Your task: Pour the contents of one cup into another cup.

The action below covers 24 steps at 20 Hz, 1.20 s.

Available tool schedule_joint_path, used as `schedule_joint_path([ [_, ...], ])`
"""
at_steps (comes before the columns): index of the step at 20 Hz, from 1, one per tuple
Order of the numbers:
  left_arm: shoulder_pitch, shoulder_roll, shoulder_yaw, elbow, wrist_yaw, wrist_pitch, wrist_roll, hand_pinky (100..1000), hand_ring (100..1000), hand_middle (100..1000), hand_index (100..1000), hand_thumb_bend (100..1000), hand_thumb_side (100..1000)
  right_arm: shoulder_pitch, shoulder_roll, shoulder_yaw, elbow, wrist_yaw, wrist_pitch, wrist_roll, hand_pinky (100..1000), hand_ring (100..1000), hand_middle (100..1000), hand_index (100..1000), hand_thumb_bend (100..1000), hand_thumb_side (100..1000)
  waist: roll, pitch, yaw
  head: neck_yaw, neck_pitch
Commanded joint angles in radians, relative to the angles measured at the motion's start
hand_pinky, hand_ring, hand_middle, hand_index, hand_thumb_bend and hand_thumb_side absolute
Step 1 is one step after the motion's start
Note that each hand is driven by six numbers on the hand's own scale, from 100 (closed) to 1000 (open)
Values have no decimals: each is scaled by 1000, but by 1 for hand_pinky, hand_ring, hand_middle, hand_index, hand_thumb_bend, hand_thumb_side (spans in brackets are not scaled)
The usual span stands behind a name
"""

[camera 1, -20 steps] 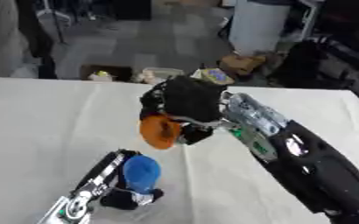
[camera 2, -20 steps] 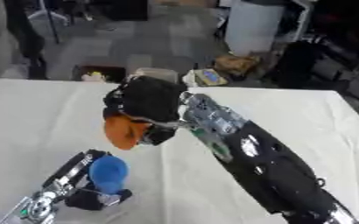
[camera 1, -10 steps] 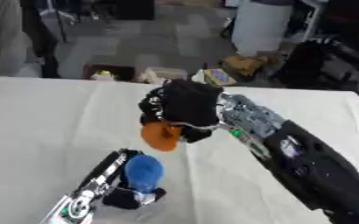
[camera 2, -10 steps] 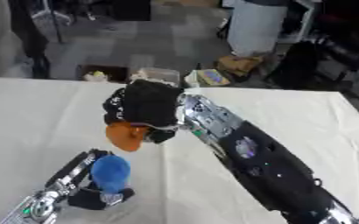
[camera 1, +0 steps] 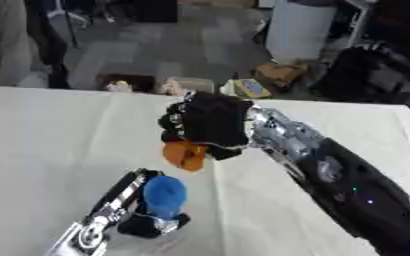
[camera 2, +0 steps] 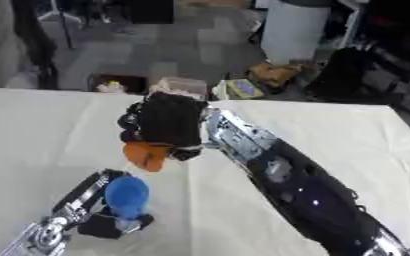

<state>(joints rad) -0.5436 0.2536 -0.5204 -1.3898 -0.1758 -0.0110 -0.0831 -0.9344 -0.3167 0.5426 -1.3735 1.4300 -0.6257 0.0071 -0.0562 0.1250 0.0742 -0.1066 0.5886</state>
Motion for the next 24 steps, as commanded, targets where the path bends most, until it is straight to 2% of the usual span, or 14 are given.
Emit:
schedule_joint_path([
  [1, -19, 4, 6, -14, 6, 0, 6, 100, 233, 185, 475, 480, 100, -29, -3, -7, -2, 51, 6, -6, 525, 567, 561, 670, 121, 100, 4, -17, 1, 3, -5],
  [10, -19, 4, 6, -13, 9, 1, 7, 100, 232, 185, 475, 477, 100, -30, 4, -5, 8, 150, 23, -38, 552, 582, 561, 666, 124, 100, 3, -16, 0, 6, -5],
  [24, -19, 4, 6, -16, 7, 4, 11, 100, 232, 185, 477, 472, 100, -29, 5, -8, 14, 165, 26, -56, 551, 581, 557, 664, 127, 100, 6, -16, -3, 8, -8],
])
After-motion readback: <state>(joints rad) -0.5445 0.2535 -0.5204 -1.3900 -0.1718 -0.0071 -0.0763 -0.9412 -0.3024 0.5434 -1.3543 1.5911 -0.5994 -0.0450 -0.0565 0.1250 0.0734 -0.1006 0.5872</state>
